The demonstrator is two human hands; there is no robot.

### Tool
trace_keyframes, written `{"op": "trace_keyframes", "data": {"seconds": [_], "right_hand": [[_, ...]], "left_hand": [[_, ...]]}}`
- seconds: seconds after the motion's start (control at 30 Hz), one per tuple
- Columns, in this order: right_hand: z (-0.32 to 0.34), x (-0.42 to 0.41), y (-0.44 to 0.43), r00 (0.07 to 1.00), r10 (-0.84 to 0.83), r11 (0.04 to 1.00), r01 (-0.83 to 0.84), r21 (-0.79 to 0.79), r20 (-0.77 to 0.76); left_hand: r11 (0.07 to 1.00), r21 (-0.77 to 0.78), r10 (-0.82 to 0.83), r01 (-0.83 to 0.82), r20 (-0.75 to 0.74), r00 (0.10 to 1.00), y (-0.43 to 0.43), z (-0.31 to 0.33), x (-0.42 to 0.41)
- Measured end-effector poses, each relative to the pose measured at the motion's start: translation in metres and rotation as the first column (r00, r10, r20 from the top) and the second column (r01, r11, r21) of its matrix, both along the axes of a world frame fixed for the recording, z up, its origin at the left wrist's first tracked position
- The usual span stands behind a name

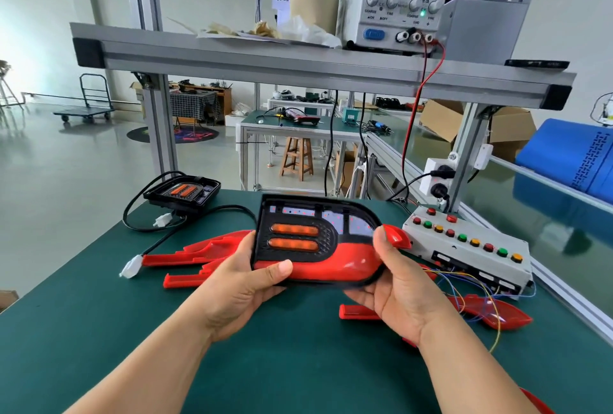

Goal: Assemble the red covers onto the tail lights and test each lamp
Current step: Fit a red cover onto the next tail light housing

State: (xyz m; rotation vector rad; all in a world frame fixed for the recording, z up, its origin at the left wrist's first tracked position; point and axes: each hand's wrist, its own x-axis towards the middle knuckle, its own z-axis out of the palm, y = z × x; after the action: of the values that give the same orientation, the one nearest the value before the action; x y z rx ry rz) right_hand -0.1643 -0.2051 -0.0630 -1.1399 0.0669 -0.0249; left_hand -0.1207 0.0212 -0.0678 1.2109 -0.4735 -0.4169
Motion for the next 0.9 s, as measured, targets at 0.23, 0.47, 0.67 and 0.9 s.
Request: {"op": "trace_keyframes", "data": {"seconds": [0.23,0.47,0.67,0.9], "right_hand": [[-0.002,0.004,0.004,0.983,-0.176,0.98,0.181,-0.08,0.057],[-0.006,0.003,0.016,0.992,-0.122,0.97,0.117,-0.215,-0.011],[-0.008,0.001,0.02,0.993,-0.116,0.964,0.11,-0.242,-0.013],[-0.008,-0.001,0.02,0.995,-0.102,0.961,0.096,-0.26,-0.011]], "left_hand": [[0.935,0.352,-0.037,-0.034,0.194,0.98,0.018,0.019,-0.003],[0.097,0.669,0.495,-0.737,0.61,0.619,0.106,0.002,0.051],[0.023,0.764,0.475,-0.645,0.559,0.679,0.106,-0.013,0.063],[0.124,0.683,0.412,-0.72,0.624,0.663,0.108,-0.011,0.06]]}}
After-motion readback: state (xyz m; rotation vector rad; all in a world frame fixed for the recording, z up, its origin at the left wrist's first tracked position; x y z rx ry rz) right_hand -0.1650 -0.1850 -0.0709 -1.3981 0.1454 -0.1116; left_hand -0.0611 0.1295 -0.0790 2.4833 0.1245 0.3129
